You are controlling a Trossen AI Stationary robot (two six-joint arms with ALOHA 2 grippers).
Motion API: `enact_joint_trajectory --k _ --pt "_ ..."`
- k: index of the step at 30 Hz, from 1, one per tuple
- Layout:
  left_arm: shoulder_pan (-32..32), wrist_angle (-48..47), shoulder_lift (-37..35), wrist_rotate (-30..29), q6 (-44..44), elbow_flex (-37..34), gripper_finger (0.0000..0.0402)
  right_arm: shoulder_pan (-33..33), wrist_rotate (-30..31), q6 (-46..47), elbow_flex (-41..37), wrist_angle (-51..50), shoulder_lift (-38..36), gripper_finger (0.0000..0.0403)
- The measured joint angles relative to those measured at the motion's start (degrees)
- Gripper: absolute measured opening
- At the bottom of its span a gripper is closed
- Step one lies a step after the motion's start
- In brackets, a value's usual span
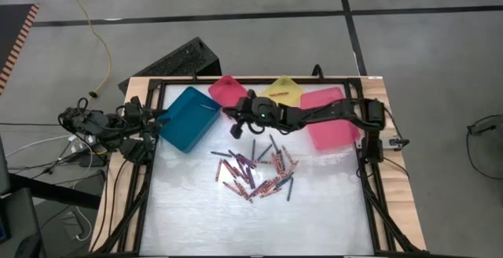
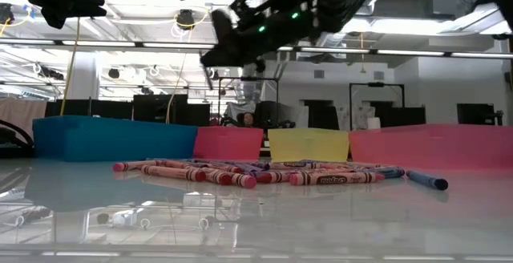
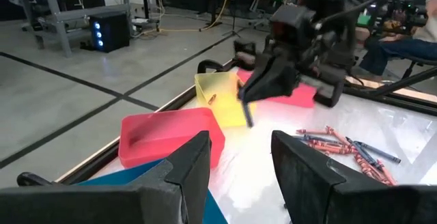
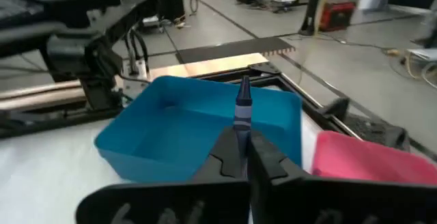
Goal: Sort crayons
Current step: Put the blue crayon into the blue bin
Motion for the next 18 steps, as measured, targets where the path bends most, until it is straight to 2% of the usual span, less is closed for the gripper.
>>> enact_joint_trajectory --k 10,18 --pt "0.0 0.0 0.0 0.0 0.0 0.0 0.0145 -1.4 -2.0 -9.7 19.8 -1.4 16.0 0.0003" --pt "0.0 -0.1 0.0 0.0 0.0 0.0 0.0145 -3.7 -4.9 -10.8 30.9 -5.1 23.9 0.001"
